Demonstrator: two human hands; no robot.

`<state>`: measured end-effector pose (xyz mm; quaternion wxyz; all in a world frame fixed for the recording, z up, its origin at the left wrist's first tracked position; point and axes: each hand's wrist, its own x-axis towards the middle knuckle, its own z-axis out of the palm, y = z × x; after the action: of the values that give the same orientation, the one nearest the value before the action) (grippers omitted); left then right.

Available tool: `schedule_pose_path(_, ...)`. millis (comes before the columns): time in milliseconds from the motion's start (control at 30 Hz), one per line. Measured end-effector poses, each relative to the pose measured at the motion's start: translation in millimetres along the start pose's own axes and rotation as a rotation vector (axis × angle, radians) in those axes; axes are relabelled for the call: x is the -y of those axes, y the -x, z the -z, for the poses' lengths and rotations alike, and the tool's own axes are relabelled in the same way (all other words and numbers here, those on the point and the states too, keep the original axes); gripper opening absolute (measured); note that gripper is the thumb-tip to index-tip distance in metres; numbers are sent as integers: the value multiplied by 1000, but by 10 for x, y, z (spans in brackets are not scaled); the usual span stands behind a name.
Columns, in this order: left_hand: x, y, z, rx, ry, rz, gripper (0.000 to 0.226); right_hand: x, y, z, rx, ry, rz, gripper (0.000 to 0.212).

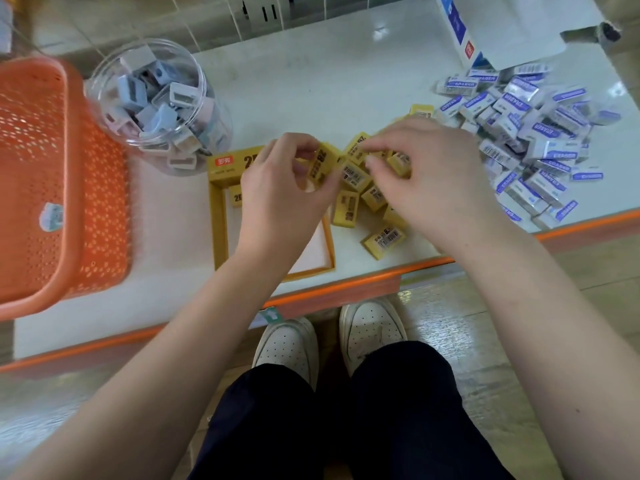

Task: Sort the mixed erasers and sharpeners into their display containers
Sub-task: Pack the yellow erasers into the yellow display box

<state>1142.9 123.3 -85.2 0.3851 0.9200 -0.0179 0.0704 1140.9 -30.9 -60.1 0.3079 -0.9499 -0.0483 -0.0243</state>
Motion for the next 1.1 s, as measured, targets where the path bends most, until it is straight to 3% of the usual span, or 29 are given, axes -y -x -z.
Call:
schedule_pose_path(200, 42, 55, 162, 27, 285, 176, 35, 259, 1, -180, 142, -273, -42, 28)
schedule_pose_path(333, 93, 37, 218, 57, 508, 314, 17, 225, 3, -223, 238, -346, -66, 38)
schedule_pose_path(500, 129, 43, 245, 78, 628, 411, 14, 238, 23, -341, 115, -255, -22, 39)
schedule_pose_path(667, 226, 62, 299, 137, 558, 281, 26, 237, 2, -363, 68, -215, -3, 32)
schedule_pose_path(733, 283, 70, 320, 186, 412, 120, 41, 212, -5, -316, 115, -231, -5, 34)
schedule_pose_path(833, 302, 85, 318, 172, 170, -125, 38, 213, -10, -274, 192, -282, -17, 34)
schedule_pose_path(967, 328, 92, 316, 100, 91, -130, 30, 161, -35, -188, 204, -299, -39, 37)
schedule_pose_path(1100, 417, 107, 401, 79, 5, -68, 27, 59, -106, -38, 287, 58, 11, 46)
